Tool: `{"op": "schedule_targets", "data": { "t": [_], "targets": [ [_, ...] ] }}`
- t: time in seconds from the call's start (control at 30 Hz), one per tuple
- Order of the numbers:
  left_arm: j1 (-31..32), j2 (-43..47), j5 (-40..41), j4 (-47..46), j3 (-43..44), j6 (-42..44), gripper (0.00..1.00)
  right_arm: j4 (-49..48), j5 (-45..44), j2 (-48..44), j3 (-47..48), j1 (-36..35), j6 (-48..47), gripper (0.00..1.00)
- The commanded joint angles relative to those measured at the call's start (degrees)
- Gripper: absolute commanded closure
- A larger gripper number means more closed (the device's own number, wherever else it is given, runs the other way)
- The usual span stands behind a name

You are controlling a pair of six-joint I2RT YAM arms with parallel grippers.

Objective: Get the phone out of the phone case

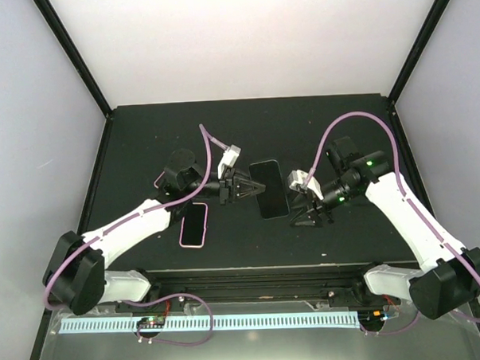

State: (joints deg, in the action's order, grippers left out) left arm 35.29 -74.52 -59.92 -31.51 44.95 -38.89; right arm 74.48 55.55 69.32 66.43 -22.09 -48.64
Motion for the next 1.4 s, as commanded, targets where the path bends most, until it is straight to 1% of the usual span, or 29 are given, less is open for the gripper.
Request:
{"op": "schedule_targets", "data": {
  "t": [0.0,0.17,0.4,0.5,0.67,0.8,0.93,1.03,1.27,1.37],
  "targets": [
    [-0.4,2.8,-4.9,5.7,3.2,3.9,0.98,2.9,0.6,-0.4,1.9,-0.4,-6.9,0.49],
    [-0.3,3.3,-5.6,6.6,3.5,3.6,0.98,3.2,3.0,-0.7,2.8,-1.3,-7.5,0.52],
    [-0.4,3.0,-4.6,5.1,2.1,2.6,0.98,-1.4,5.8,-0.2,1.7,-3.2,-0.6,0.54],
    [-0.4,2.8,-4.7,3.3,1.6,1.5,0.98,-3.2,5.1,-0.7,0.8,-4.3,1.0,0.56],
    [-0.3,2.9,-4.9,2.8,1.6,0.8,0.98,-5.6,3.2,-2.2,-0.9,-5.1,2.1,0.64],
    [-0.4,2.3,-5.0,2.6,1.7,0.3,0.98,-3.4,4.7,-2.4,-1.1,-5.2,-1.1,0.63],
    [-0.4,2.3,-5.1,1.1,1.5,-1.0,0.98,-3.7,4.2,-2.8,-1.8,-5.2,-2.3,0.55],
    [-0.4,2.2,-5.4,1.2,1.5,-1.0,0.98,-4.0,3.7,-3.1,-1.9,-5.4,-2.6,0.56],
    [-0.4,1.5,-6.2,0.8,1.2,-1.8,0.98,-5.3,2.4,-3.8,-2.1,-6.3,-3.9,0.73],
    [-0.4,1.5,-6.1,0.5,1.2,-2.3,0.98,-5.6,2.2,-4.4,-2.5,-6.6,-5.9,0.77]
  ]
}}
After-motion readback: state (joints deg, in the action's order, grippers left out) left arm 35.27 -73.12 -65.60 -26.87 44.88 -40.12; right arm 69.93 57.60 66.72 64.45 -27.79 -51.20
